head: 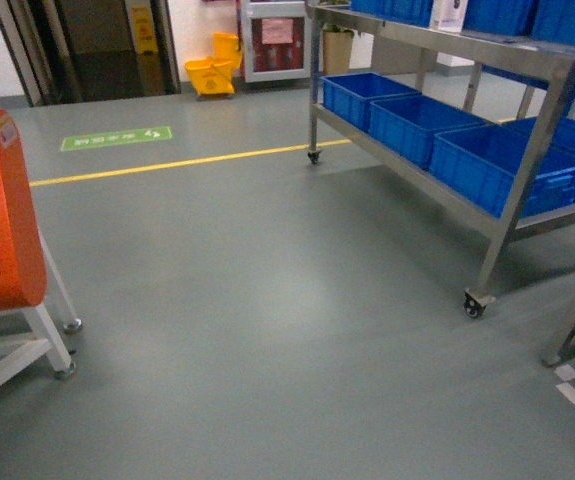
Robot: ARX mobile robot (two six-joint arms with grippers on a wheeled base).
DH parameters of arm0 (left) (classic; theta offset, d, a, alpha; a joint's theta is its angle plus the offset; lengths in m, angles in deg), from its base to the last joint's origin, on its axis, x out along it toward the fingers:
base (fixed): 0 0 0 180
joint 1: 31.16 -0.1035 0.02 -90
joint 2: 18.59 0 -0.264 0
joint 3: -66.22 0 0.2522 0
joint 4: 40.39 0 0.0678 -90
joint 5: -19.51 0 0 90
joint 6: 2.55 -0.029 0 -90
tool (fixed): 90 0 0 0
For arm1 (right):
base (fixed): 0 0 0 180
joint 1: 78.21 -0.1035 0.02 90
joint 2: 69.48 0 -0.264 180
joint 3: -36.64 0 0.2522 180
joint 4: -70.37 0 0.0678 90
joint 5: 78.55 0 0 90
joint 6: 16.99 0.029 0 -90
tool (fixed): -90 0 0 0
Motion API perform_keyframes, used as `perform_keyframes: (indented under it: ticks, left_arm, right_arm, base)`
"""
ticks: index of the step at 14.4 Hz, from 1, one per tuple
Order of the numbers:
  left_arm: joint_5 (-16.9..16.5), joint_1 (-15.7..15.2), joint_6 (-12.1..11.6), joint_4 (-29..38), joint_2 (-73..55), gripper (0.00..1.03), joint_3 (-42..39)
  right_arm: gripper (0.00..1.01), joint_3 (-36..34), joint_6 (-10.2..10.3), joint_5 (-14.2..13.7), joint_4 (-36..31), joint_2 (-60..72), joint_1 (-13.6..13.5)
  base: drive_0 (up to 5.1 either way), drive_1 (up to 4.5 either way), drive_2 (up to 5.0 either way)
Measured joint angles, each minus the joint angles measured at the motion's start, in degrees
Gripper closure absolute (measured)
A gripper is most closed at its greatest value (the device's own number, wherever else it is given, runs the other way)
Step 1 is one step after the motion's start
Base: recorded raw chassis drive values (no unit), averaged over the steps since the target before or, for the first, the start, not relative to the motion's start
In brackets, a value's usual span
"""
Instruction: Pick red block from blue box to shelf
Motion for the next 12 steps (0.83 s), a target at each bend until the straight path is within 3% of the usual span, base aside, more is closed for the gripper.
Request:
perform_keyframes:
  ticks: [12]
  left_arm:
    - [0.0, 0.0, 0.0, 0.0, 0.0, 0.05, 0.0]
  right_arm:
    - [0.66, 0.0, 0.0, 0.0, 0.0, 0.0, 0.0]
  base:
    - [-1.5, -1.51, -1.5]
